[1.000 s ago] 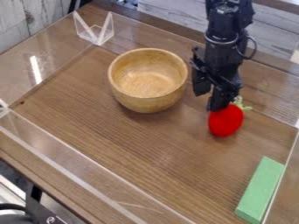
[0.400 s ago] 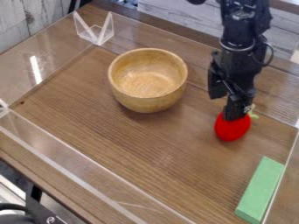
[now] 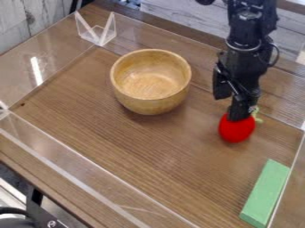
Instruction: Move the red object to the left side of the table
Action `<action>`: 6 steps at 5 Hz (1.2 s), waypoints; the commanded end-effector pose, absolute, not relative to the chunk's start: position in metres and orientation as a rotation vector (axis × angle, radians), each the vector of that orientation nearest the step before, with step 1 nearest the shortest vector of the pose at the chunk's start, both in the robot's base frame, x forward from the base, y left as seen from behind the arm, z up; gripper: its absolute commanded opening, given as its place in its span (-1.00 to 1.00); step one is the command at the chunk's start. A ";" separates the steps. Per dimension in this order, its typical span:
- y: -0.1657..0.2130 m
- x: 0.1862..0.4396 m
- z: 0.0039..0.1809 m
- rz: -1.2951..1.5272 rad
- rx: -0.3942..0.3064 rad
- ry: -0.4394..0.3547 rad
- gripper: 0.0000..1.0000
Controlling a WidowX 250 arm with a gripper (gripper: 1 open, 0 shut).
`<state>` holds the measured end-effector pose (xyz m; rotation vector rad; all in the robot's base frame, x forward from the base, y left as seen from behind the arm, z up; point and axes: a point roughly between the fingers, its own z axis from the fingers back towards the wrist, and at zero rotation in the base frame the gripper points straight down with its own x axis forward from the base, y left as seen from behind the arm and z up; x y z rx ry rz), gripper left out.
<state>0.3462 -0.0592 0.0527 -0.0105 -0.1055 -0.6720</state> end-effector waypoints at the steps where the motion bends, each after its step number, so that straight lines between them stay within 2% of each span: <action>1: -0.057 0.360 0.070 -0.660 0.010 -0.157 1.00; 3: -0.061 0.365 0.064 -0.635 0.016 -0.145 1.00; 5: -0.068 0.365 0.055 -0.785 -0.011 -0.122 1.00; 6: -0.073 0.365 0.041 -0.782 -0.023 -0.107 1.00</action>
